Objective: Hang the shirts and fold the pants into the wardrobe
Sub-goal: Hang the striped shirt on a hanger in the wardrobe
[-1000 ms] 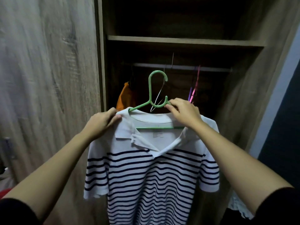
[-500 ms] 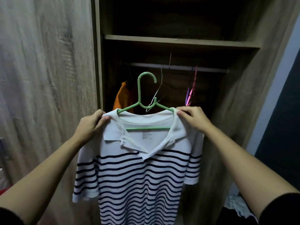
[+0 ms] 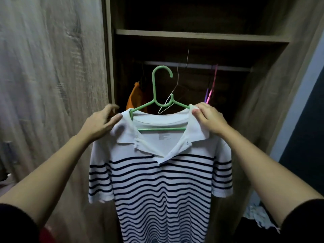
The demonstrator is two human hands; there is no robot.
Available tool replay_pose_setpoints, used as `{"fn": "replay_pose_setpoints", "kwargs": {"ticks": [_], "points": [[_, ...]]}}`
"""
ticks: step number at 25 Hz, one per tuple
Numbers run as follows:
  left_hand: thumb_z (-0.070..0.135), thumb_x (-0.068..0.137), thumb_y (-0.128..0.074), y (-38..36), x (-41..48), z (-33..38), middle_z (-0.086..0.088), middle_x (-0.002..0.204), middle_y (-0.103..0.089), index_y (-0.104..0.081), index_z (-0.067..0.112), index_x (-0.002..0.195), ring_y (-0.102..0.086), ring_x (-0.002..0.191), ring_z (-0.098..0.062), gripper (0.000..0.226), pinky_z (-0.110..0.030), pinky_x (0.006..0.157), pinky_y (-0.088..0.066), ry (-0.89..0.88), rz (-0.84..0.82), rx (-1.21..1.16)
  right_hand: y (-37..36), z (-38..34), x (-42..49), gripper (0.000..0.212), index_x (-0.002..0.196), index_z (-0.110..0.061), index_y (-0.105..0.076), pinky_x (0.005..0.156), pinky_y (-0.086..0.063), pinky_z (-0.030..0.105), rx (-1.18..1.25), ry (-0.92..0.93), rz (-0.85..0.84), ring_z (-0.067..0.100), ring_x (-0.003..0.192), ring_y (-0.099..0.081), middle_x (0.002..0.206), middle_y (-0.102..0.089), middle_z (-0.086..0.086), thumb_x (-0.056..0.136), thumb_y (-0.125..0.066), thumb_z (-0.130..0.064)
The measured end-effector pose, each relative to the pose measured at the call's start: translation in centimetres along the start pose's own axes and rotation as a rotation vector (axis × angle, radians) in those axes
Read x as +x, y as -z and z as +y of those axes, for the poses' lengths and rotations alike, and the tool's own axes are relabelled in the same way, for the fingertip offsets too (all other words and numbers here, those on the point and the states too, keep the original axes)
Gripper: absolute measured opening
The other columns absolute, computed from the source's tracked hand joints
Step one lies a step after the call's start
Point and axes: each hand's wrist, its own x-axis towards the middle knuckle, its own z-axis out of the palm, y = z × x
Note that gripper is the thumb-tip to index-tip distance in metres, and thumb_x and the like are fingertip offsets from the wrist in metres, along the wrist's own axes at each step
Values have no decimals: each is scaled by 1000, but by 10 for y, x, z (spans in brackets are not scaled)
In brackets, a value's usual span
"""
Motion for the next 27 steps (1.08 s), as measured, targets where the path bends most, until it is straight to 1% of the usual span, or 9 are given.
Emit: {"fn": "replay_pose_setpoints", "kwargs": {"ticks": [3, 6, 9, 12, 16, 18, 21, 25, 27], "points": [[63, 86, -44, 6, 28, 40, -6, 119, -60, -43, 20, 130, -58, 107, -25, 62, -43, 84, -49, -120, -5, 62, -2, -6, 7, 42, 114, -15, -56, 75, -37, 34, 43, 14, 10, 24, 103, -54, 107, -54, -2, 95, -31, -44], [59, 84, -41, 7, 45, 62, -7, 90, -64, -60, 17, 100, -60, 83, -27, 49, -46, 71, -51, -194, -63, 91, -1, -12, 9, 49, 108, -17, -59, 83, -37, 39, 63, 58, 73, 25, 100, -55, 97, -52, -6, 90, -28, -51], [44, 87, -58, 11, 57, 62, -5, 80, -66, -70, 14, 97, -60, 75, -19, 34, -43, 71, -50, -161, -69, -120, -22, -14, -10, 46, 115, -20, -57, 92, -28, 37, -27, -170, 535, 23, 108, -47, 113, -55, 2, 86, -45, -54], [32, 84, -67, 15, 73, 69, -5, 87, -69, -72, 14, 102, -62, 82, -16, 26, -27, 73, -47, -130, -106, -163, -66, -44, -43, 76, 122, -3, -44, 88, -34, 25, 524, -596, 877, 26, 105, -45, 116, -44, 13, 73, -64, -57], [31, 77, -74, 19, 88, 76, 3, 82, -69, -74, 18, 100, -55, 68, 2, 26, -5, 60, -37, -92, -97, -187, -114, -75, -58, 36, 111, -11, -47, 65, -44, 13, 1172, -680, 532, 21, 89, -62, 97, -58, 2, 84, -68, -25], [32, 76, -75, 20, 90, 72, 3, 79, -69, -75, 18, 99, -55, 65, 6, 27, -8, 60, -38, -65, -82, -190, -113, -76, -54, 10, 85, -15, -57, 58, -43, 17, 971, -455, 427, 8, 68, -61, 73, -61, -4, 86, -67, -19], [32, 75, -76, 23, 88, 64, 6, 73, -68, -75, 16, 101, -56, 65, 0, 30, -17, 62, -42, -6, -84, -193, -99, -71, -55, 25, 69, -19, -58, 57, -40, 18, 729, -169, 368, 2, 60, -51, 65, -58, -8, 85, -63, -37], [25, 74, -78, 35, 88, 55, 20, 54, -63, -74, 14, 100, -53, 52, 12, 28, -4, 52, -37, 30, -108, -313, -82, -35, -54, 34, 86, -16, -56, 77, -34, 29, 359, -333, 807, 18, 87, -53, 92, -57, 5, 84, -43, -47], [26, 73, -79, 42, 89, 54, 21, 58, -65, -76, 14, 98, -52, 52, 11, 28, -6, 54, -37, 42, -117, -355, -60, -22, -38, 47, 110, -12, -55, 93, -31, 40, 151, -376, 825, 29, 110, -49, 120, -53, 12, 81, -46, -47]]}}
